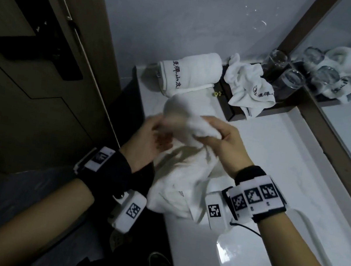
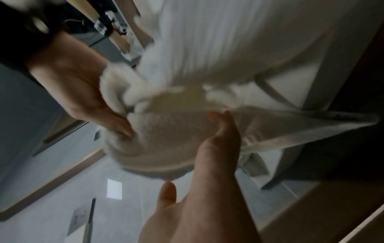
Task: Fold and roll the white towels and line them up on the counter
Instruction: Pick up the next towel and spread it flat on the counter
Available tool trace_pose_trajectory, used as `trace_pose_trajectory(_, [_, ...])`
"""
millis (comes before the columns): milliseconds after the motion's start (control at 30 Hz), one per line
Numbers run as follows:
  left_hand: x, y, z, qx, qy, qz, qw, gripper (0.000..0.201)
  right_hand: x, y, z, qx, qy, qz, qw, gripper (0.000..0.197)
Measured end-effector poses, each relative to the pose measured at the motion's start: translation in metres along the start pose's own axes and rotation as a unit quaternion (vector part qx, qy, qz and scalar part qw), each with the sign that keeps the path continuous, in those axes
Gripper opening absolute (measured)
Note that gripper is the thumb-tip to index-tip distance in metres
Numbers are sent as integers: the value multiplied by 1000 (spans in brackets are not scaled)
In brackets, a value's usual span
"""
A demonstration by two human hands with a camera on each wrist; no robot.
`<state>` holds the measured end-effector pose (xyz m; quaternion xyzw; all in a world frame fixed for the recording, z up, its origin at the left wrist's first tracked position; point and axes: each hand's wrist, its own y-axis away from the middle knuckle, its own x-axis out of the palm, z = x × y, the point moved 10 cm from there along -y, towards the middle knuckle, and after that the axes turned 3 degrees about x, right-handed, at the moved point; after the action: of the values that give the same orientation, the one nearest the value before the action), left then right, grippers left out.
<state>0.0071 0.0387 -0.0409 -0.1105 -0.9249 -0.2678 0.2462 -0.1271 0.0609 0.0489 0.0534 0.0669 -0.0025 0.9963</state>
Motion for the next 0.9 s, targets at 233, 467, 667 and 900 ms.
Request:
trace_pose_trajectory(233, [22,12,-51,41,-189,116,974,60,52,28,-10,61,69,221,971,21])
trace_pose_trajectory(467, [56,30,-59,87,-340,246,903,87,-20,2,-21,156,19,-40,987,75])
trace_pose_trajectory(667, [86,47,-44,101,-439,387,804,65,-19,2,-8,129,-133,-6,983,15])
trace_pose_trajectory(900, [36,14,-82,201,-507,208,812,50,-91,2,-6,55,-76,-146,985,20])
